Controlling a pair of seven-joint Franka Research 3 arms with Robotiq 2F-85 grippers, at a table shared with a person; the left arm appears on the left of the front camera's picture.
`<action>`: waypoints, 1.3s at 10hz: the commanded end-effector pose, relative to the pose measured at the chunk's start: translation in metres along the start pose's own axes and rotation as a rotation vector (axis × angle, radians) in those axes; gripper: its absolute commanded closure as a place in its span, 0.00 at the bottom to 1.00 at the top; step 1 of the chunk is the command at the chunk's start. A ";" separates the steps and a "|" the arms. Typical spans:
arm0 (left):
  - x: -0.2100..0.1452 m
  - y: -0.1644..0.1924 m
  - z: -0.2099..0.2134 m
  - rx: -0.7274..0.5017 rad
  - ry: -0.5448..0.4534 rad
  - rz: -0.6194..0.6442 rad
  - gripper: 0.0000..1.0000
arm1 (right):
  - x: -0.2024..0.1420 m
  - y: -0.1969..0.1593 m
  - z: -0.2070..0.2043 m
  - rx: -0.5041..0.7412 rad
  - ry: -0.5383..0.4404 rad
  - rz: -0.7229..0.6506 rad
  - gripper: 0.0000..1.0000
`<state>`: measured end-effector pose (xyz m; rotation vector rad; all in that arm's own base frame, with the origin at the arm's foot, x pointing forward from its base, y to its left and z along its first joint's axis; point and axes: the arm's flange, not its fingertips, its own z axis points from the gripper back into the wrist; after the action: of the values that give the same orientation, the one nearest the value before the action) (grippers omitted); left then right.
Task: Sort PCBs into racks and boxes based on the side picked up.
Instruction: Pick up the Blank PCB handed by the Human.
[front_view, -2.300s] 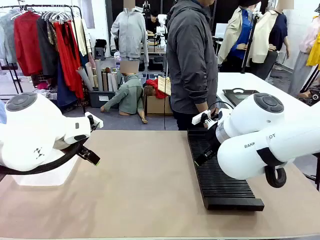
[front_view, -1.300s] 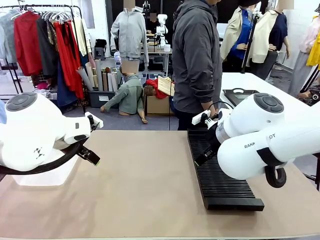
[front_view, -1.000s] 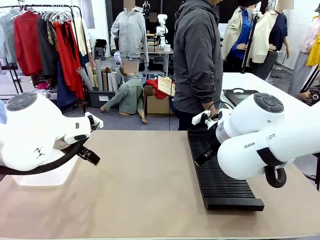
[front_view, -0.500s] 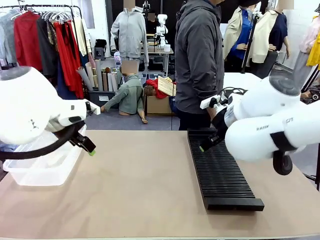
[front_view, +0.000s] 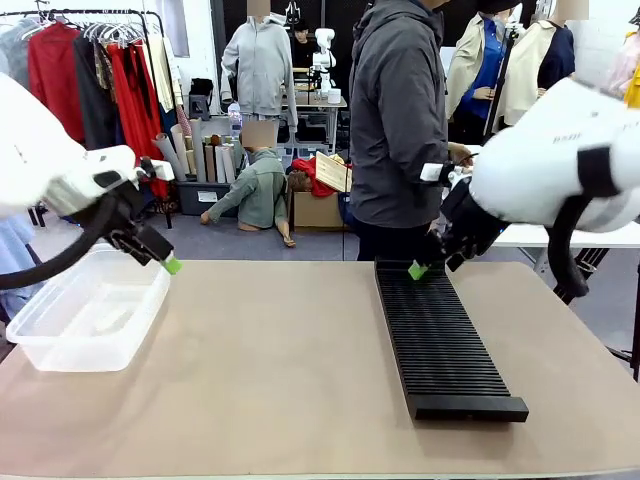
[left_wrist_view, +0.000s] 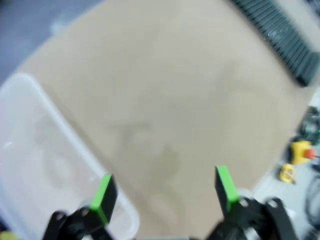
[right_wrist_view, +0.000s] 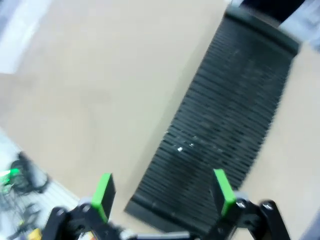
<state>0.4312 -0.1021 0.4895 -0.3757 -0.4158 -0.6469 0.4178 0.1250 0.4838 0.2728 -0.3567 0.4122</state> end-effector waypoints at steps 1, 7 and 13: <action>0.006 0.030 0.010 -0.241 0.017 0.044 0.00 | 0.004 -0.022 0.025 0.183 -0.007 -0.065 0.00; -0.038 0.099 0.045 -0.752 -0.206 0.256 0.00 | -0.042 -0.110 0.038 0.825 -0.185 -0.171 0.00; -0.115 0.149 0.072 -0.817 -0.529 0.443 0.00 | -0.104 -0.165 0.049 1.058 -0.432 -0.297 0.00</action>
<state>0.4297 0.1037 0.4655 -1.3734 -0.4696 -0.2433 0.3872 -0.0753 0.4584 1.4121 -0.4342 0.2032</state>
